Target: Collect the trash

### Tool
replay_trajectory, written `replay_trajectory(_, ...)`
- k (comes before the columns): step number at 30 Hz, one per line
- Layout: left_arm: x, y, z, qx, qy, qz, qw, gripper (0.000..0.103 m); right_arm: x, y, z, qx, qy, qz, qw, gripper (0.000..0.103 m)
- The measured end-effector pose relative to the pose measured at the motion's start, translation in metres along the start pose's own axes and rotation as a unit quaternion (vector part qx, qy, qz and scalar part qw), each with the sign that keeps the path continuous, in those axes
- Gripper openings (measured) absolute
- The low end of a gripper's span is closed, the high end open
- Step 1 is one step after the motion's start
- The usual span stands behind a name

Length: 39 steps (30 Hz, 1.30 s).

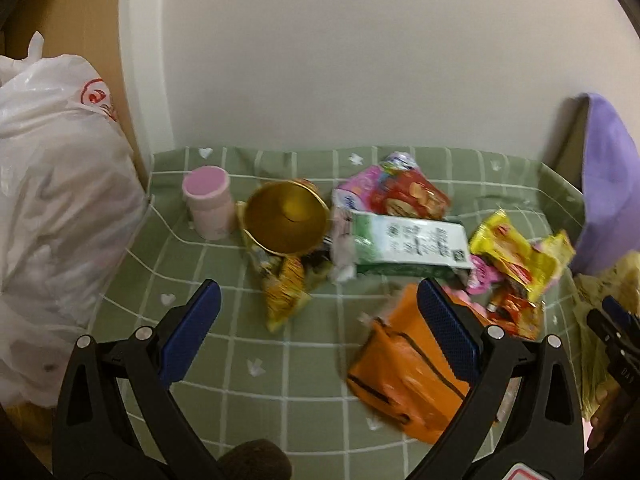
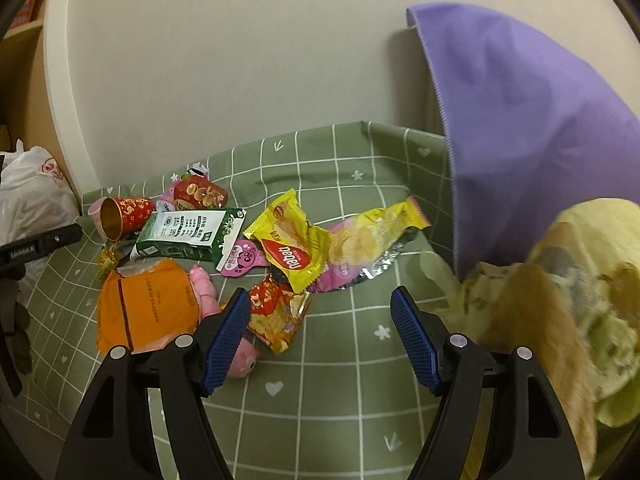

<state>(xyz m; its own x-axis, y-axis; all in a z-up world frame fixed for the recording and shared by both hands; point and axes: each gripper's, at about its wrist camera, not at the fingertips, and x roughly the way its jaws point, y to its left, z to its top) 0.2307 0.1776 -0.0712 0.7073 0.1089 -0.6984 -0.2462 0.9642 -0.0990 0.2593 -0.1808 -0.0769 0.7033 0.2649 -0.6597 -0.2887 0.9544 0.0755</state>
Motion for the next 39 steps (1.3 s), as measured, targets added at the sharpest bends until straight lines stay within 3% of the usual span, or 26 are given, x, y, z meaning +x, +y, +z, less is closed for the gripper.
replay_trajectory(5,0.018,0.009,0.030,0.030,-0.026,0.007,0.9992,0.094,0.016,0.005,0.001,-0.004,0.009,0.017,1.000,0.069)
replay_trajectory(12,0.075,0.016,0.064,0.068,0.014,-0.023,0.9973,0.092,0.022,0.008,0.001,-0.006,0.022,0.012,1.000,0.069)
replay_trajectory(15,0.096,0.024,0.063,0.058,0.046,-0.039,0.9965,0.085,0.013,0.005,0.006,0.004,0.020,-0.003,1.000,0.069)
replay_trajectory(19,0.112,0.033,0.058,0.023,0.061,-0.059,0.9962,0.071,0.009,0.003,0.009,-0.013,0.018,-0.019,1.000,0.069)
replay_trajectory(22,0.115,0.034,0.058,0.013,0.059,-0.068,0.9959,0.068,0.011,0.002,0.010,-0.009,0.025,-0.026,0.999,0.069)
replay_trajectory(28,0.086,0.039,0.054,-0.002,0.046,-0.077,0.9960,0.059,0.027,0.015,0.024,-0.002,0.033,0.017,0.999,0.069)
replay_trajectory(34,0.034,0.048,0.041,-0.040,0.026,-0.082,0.9955,0.058,0.059,0.055,0.046,-0.045,0.044,0.059,0.996,0.069)
replay_trajectory(39,0.005,0.042,0.027,-0.025,0.011,-0.095,0.9951,0.058,0.104,0.087,0.061,-0.051,0.077,0.093,0.991,0.067)
